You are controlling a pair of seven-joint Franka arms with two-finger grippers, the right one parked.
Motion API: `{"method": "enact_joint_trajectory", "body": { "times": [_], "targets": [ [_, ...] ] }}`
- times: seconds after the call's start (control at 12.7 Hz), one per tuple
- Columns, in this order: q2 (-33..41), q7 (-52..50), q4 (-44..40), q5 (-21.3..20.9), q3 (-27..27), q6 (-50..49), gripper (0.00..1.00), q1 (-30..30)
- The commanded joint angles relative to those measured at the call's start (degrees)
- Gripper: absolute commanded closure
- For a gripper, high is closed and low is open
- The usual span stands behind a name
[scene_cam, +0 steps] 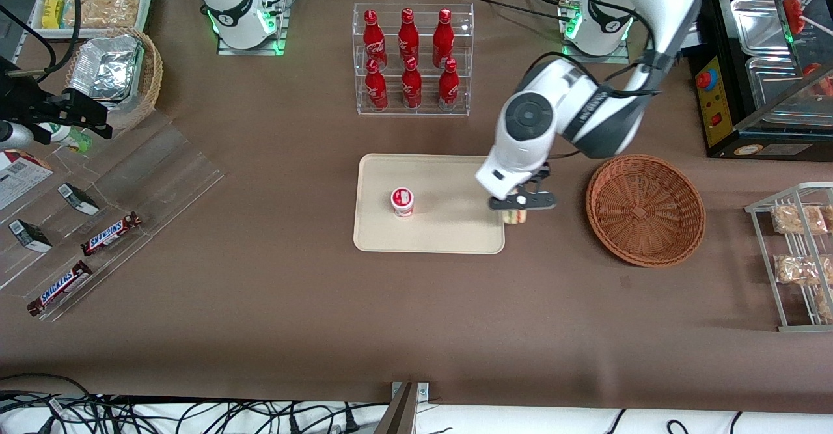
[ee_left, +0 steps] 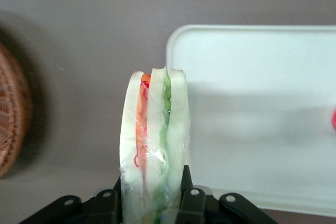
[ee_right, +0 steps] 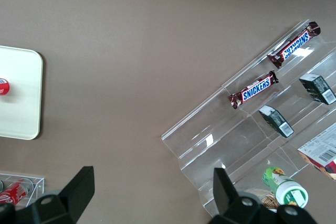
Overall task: Place sandwich from basket to tray
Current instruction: 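Carry the sandwich with the left gripper over the cream tray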
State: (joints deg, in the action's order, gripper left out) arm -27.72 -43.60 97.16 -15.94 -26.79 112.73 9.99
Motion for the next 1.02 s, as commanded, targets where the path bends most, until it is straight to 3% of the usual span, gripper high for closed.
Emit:
{"method": "enact_joint_trajectory", "body": {
  "times": [0.0,0.24,0.63,0.94],
  "targets": [
    [-1.9,-0.4,-1.7,-1.7,0.2,0.8,0.60,3.3],
    [-5.1,-3.0,-1.7,-2.3,0.5,5.1,0.60,5.9],
    [-10.0,-10.1,-1.8,-9.1,0.5,7.9,0.61,7.8],
    [-12.7,-11.6,-4.7,-10.9,0.5,7.9,0.61,9.0]
  ]
}}
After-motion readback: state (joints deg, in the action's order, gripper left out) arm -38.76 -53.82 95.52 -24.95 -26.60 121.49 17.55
